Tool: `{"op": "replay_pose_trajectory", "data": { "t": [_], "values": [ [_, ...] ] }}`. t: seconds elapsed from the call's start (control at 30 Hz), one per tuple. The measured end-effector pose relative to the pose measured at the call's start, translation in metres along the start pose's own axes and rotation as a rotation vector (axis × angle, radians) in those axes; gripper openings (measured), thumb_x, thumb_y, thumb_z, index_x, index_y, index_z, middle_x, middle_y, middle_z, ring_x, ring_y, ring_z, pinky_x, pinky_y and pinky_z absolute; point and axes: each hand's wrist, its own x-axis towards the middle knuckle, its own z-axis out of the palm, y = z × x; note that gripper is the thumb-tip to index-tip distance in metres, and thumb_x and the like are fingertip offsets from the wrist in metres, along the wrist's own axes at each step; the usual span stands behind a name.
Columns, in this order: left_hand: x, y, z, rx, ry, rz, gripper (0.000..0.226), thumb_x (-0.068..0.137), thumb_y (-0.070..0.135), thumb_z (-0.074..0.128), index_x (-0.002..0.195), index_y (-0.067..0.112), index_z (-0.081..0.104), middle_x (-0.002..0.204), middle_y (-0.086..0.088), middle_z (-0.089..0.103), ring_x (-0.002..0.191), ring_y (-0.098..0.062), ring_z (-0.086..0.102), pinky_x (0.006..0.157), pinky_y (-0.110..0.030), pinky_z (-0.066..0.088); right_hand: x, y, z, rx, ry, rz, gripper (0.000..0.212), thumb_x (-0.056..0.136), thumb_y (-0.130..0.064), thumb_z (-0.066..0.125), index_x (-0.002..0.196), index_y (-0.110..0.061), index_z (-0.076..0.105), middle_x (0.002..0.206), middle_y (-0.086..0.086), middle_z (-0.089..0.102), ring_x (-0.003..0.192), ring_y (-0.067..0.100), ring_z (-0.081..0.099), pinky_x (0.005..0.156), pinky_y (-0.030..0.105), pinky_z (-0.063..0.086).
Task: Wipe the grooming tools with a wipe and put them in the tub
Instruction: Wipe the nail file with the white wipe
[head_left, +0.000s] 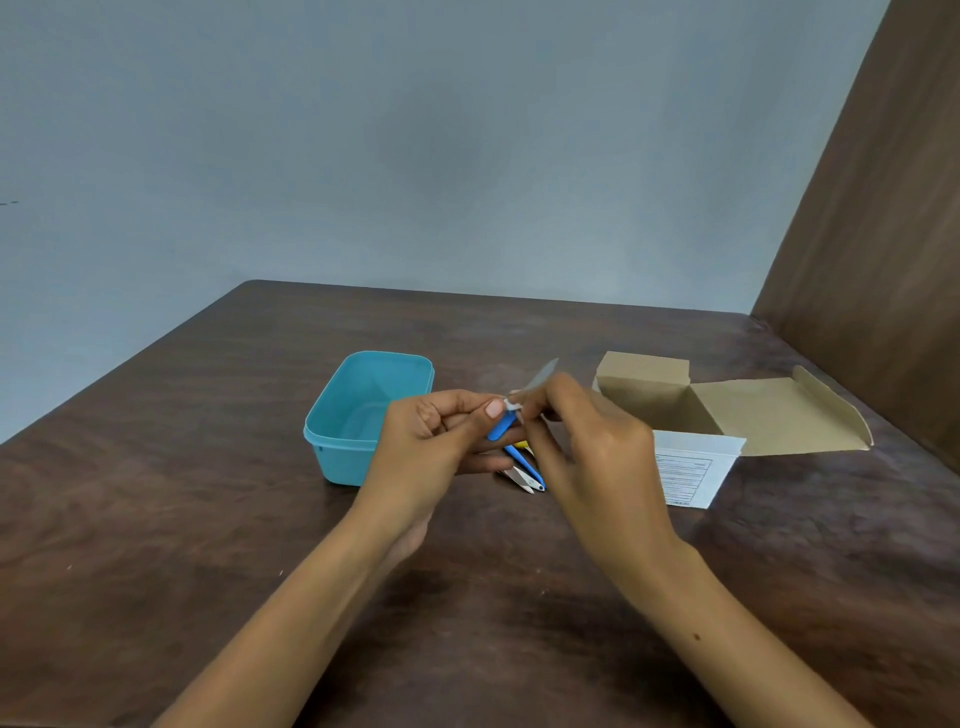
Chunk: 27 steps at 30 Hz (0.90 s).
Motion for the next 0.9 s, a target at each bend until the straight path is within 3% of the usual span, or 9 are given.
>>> {"op": "replay_pose_trajectory", "data": {
  "t": [0.13, 0.23, 0.3, 0.37, 0.47, 0.53, 0.67, 0.83, 0.9],
  "values": [
    [0.001, 0.000, 0.000, -0.075, -0.010, -0.077, 0.018, 0.090, 0.007, 0.056, 0.098, 0.003, 0.071, 0.089, -0.013, 0.075, 0.079, -0.018, 0.073, 0.069, -0.026, 0.060, -0.007, -0.004, 0.003, -0.056, -0.009, -0.035, 0.011, 0.077, -0.001, 0.068, 0.076, -0.006, 0.058, 0.063, 0.003, 0.059, 0.057, 0.011, 0.047, 0.051, 0.018, 0.032],
    [0.001, 0.000, 0.000, -0.119, -0.022, -0.118, 0.019, 0.092, 0.007, 0.054, 0.100, 0.003, 0.071, 0.091, -0.014, 0.075, 0.079, -0.017, 0.073, 0.070, -0.026, 0.060, -0.007, -0.001, 0.003, -0.052, 0.012, -0.027, 0.013, 0.078, -0.002, 0.069, 0.074, -0.007, 0.057, 0.062, 0.003, 0.059, 0.056, 0.011, 0.047, 0.050, 0.018, 0.035],
    [0.001, 0.000, 0.001, -0.130, -0.045, -0.121, 0.020, 0.092, 0.008, 0.054, 0.103, 0.003, 0.070, 0.094, -0.015, 0.075, 0.084, -0.018, 0.073, 0.070, -0.025, 0.060, -0.004, 0.004, 0.002, -0.055, 0.060, 0.007, 0.012, 0.080, -0.004, 0.067, 0.073, -0.006, 0.057, 0.060, 0.005, 0.060, 0.051, 0.017, 0.052, 0.043, 0.031, 0.043],
    [0.001, -0.001, 0.001, -0.139, -0.060, -0.129, 0.021, 0.092, 0.008, 0.054, 0.104, 0.002, 0.069, 0.096, -0.016, 0.074, 0.087, -0.020, 0.073, 0.071, -0.026, 0.060, -0.003, 0.007, 0.003, -0.061, 0.078, 0.024, 0.011, 0.079, -0.004, 0.067, 0.073, -0.005, 0.058, 0.058, 0.005, 0.060, 0.049, 0.019, 0.052, 0.041, 0.032, 0.043],
    [0.002, -0.002, -0.001, -0.163, -0.061, -0.151, 0.022, 0.093, 0.008, 0.052, 0.104, 0.002, 0.069, 0.091, -0.013, 0.075, 0.079, -0.016, 0.073, 0.072, -0.025, 0.060, -0.009, -0.001, 0.004, -0.080, 0.033, -0.028, 0.010, 0.077, -0.001, 0.067, 0.075, -0.005, 0.058, 0.060, 0.003, 0.057, 0.055, 0.008, 0.040, 0.051, 0.015, 0.032],
    [0.003, -0.002, -0.001, -0.167, -0.063, -0.152, 0.023, 0.093, 0.008, 0.051, 0.105, 0.002, 0.069, 0.089, -0.011, 0.075, 0.077, -0.014, 0.073, 0.072, -0.025, 0.059, -0.013, -0.004, 0.005, -0.083, 0.023, -0.050, 0.010, 0.076, 0.000, 0.067, 0.075, -0.005, 0.059, 0.061, 0.003, 0.057, 0.060, 0.011, 0.040, 0.055, 0.015, 0.026],
    [0.004, -0.002, -0.002, -0.147, -0.078, -0.153, 0.024, 0.092, 0.011, 0.053, 0.108, 0.004, 0.068, 0.100, -0.014, 0.074, 0.094, -0.022, 0.071, 0.081, -0.033, 0.058, -0.007, 0.004, 0.005, -0.043, 0.042, 0.023, 0.012, 0.078, 0.002, 0.068, 0.076, -0.005, 0.060, 0.061, 0.005, 0.061, 0.051, 0.016, 0.052, 0.043, 0.030, 0.043],
    [0.004, 0.000, -0.003, -0.173, -0.068, -0.177, 0.028, 0.095, 0.016, 0.048, 0.106, 0.001, 0.069, 0.099, -0.015, 0.074, 0.092, -0.023, 0.071, 0.079, -0.033, 0.059, -0.009, 0.000, 0.007, -0.067, 0.011, 0.008, 0.005, 0.082, -0.003, 0.065, 0.082, -0.006, 0.061, 0.063, 0.003, 0.061, 0.053, 0.012, 0.049, 0.050, 0.016, 0.032],
    [0.005, 0.002, -0.003, -0.180, -0.077, -0.205, 0.032, 0.096, 0.019, 0.044, 0.104, 0.001, 0.069, 0.098, -0.016, 0.074, 0.088, -0.022, 0.072, 0.078, -0.032, 0.059, -0.010, 0.001, 0.006, -0.006, -0.002, 0.038, 0.010, 0.084, -0.012, 0.069, 0.087, -0.010, 0.060, 0.073, 0.002, 0.066, 0.062, 0.013, 0.060, 0.051, 0.022, 0.044]
  ]
}}
